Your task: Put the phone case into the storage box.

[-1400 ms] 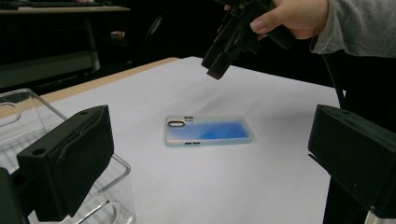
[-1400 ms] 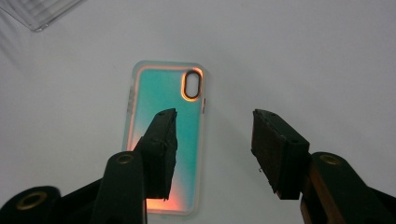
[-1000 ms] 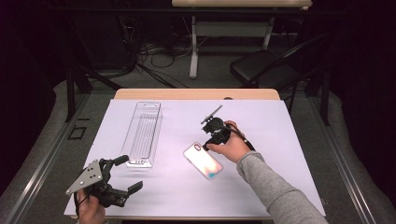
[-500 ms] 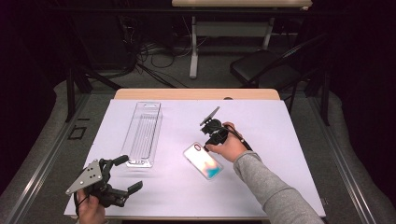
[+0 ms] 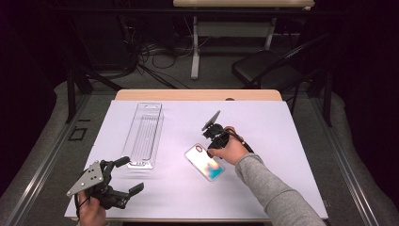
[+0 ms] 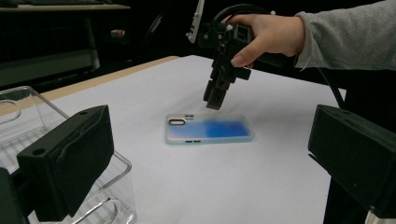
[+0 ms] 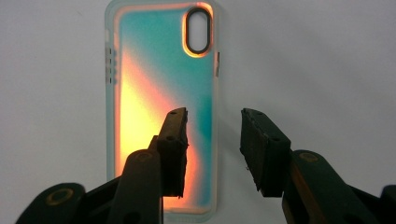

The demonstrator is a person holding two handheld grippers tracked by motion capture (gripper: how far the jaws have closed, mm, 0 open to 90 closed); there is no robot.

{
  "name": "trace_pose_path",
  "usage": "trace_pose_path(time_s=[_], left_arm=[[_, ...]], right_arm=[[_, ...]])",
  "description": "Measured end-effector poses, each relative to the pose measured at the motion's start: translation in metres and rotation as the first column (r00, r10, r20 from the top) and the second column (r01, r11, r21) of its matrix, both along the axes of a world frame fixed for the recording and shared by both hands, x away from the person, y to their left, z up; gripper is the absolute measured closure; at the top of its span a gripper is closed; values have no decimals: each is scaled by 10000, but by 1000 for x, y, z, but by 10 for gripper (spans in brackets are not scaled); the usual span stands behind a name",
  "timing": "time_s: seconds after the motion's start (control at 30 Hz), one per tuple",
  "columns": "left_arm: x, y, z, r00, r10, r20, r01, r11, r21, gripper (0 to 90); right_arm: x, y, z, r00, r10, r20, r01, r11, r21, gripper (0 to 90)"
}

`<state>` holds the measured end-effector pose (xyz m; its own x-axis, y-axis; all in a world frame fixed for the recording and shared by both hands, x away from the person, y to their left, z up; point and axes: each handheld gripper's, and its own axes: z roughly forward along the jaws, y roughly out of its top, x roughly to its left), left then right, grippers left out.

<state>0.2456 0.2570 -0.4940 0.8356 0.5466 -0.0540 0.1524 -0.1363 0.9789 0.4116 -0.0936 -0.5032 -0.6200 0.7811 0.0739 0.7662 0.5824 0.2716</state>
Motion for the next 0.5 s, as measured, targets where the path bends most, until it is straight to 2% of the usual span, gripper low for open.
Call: trace_pose_path(time_s=[0.07,0.2,0.23,0.37,0.43,0.47,0.5], left_arm=[[0,0,0,10000,-8,2,8,10000,2,4],[0,0,0,10000,3,-4,-3,10000,1,3],[0,0,0,10000,2,3,-2,10000,-6,3],[0,0,0,10000,7,1,-7,10000,13,3],[0,0,0,10000,6,1,-6,10000,16,3],[0,0,0,10000,10,15,-10,10000,23,4],[0,0,0,10000,16,2,-16,10000,23,3]], right_arm=[[1,0,-1,9997,227,-102,-229,9995,-210,612],[1,-1,-5,9998,204,-22,-204,9997,-130,612],[1,-1,-5,9997,207,-152,-210,9995,-220,612],[-1,-1,-7,10000,53,19,-52,9999,-121,624],[-1,-2,-6,9998,172,-117,-176,9992,-364,631],[-1,-2,-5,9992,234,-325,-254,9976,-640,637],[-1,-2,-7,9996,208,-215,-218,9985,-494,640]])
